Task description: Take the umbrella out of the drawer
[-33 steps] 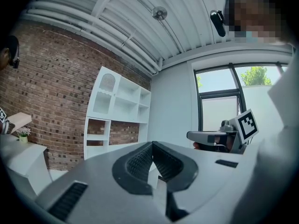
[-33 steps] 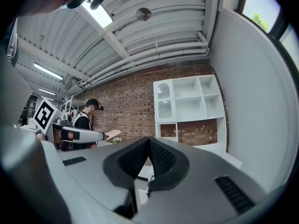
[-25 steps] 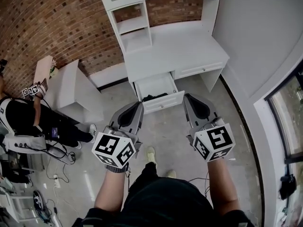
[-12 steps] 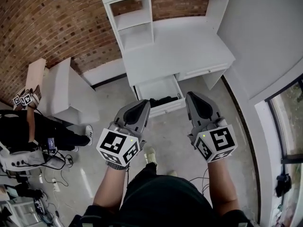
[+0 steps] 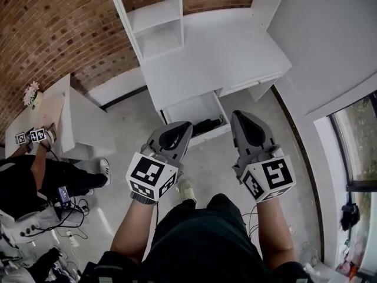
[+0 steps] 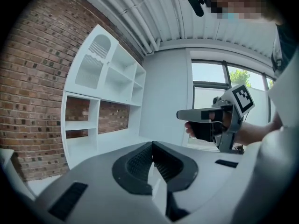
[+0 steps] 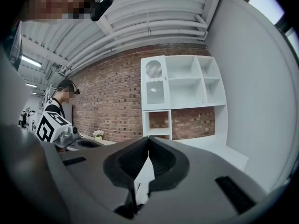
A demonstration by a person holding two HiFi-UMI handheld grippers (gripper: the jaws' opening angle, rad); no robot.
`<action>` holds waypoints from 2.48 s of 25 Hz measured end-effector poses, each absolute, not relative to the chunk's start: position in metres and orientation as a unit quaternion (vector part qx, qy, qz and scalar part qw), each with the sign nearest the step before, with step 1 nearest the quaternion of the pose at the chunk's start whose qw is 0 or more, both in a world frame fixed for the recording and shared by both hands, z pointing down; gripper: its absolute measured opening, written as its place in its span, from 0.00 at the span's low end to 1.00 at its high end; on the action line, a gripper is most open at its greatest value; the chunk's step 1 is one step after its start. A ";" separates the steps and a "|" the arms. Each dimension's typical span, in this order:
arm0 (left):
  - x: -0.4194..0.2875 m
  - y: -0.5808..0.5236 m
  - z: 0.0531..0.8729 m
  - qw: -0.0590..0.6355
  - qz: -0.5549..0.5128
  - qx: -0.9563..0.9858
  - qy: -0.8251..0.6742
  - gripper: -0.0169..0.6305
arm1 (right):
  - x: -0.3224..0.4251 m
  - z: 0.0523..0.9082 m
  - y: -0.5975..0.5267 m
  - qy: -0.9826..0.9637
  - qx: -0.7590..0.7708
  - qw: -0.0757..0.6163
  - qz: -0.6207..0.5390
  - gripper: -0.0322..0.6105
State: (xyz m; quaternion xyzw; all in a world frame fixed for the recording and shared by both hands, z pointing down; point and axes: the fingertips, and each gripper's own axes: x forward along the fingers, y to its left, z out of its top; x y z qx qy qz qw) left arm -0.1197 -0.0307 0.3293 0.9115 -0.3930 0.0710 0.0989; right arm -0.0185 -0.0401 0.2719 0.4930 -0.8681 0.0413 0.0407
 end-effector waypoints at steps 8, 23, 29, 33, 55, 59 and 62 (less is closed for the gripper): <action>-0.101 -0.073 0.390 0.087 0.122 0.926 -0.348 0.03 | -0.013 0.305 -0.092 -0.860 0.506 0.036 0.056 0.06; -0.059 -0.158 0.523 0.135 0.213 0.914 -0.318 0.03 | -0.001 0.397 -0.214 -0.883 0.453 0.043 0.113 0.06; -0.053 -0.184 0.587 0.151 0.242 0.911 -0.299 0.04 | 0.000 0.448 -0.245 -0.882 0.446 0.050 0.143 0.06; -0.043 -0.189 0.634 0.159 0.273 0.908 -0.274 0.04 | 0.009 0.488 -0.255 -0.878 0.447 0.058 0.164 0.06; -0.026 -0.176 0.832 0.189 0.427 0.871 -0.150 0.28 | 0.049 0.579 -0.271 -0.854 0.473 0.076 0.205 0.06; -0.023 -0.165 0.855 0.172 0.459 0.862 -0.130 0.34 | 0.060 0.584 -0.263 -0.850 0.476 0.078 0.210 0.06; -0.012 -0.159 0.866 0.160 0.474 0.858 -0.118 0.37 | 0.072 0.583 -0.257 -0.848 0.481 0.076 0.211 0.06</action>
